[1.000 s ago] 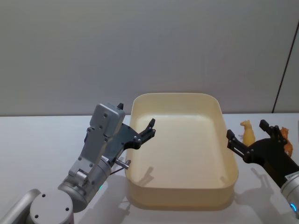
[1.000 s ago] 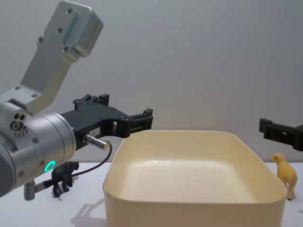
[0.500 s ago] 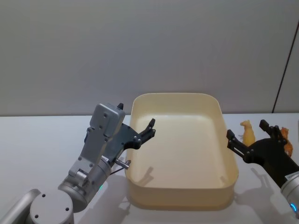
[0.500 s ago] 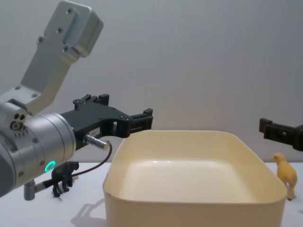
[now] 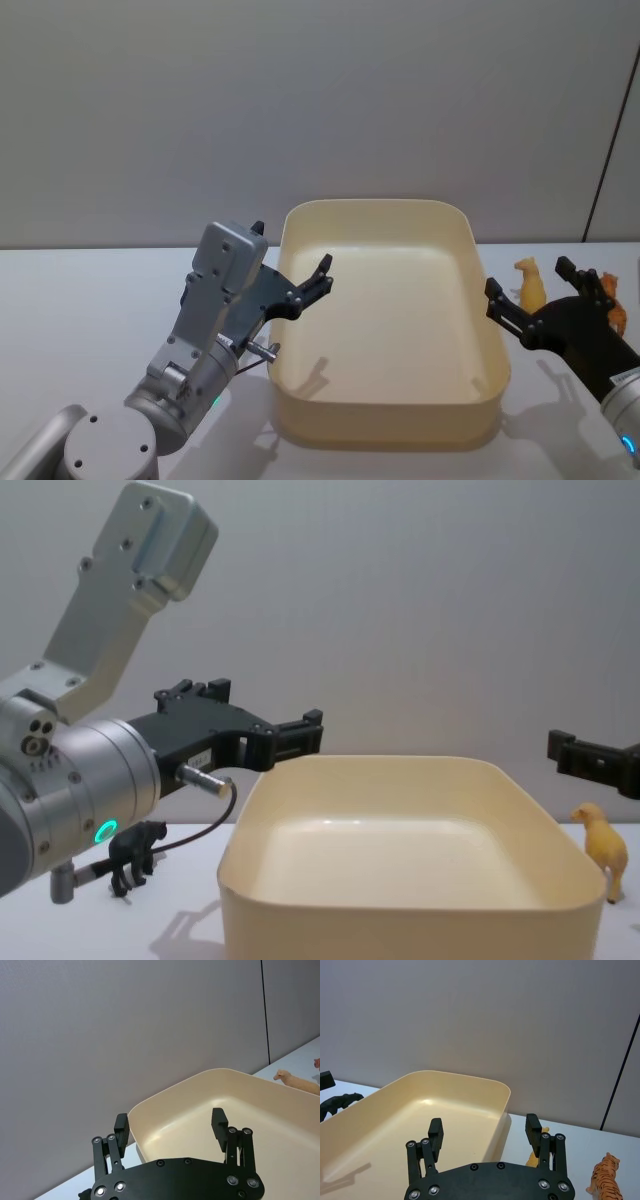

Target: Pick up the toy alternately with two hands and place it into the central storage box.

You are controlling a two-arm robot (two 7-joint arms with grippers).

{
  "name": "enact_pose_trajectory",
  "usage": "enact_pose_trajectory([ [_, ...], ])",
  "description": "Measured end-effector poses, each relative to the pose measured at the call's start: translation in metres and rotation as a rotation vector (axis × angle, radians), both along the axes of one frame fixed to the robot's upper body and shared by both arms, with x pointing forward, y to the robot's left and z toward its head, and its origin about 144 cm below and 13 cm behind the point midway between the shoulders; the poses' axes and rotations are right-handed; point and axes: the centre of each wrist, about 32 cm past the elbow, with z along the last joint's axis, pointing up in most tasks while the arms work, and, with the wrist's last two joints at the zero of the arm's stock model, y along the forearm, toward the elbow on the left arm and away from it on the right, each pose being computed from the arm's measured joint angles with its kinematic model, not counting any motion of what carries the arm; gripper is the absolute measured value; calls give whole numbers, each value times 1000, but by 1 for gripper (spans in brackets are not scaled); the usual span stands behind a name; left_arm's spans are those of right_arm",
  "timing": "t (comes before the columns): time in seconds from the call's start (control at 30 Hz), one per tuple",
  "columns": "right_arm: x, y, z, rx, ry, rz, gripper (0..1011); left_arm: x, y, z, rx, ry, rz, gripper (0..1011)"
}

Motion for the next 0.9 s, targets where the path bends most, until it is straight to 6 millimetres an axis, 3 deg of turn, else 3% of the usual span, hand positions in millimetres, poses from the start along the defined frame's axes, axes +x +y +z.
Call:
enact_pose_trajectory([
  [0.6,0,-2,0,-2,1,-1,1001,0,0,0,0,0,0,1001],
  [0.9,1,-19,-4,-15,16,-26,1001,0,0,0,0,0,0,1001],
])
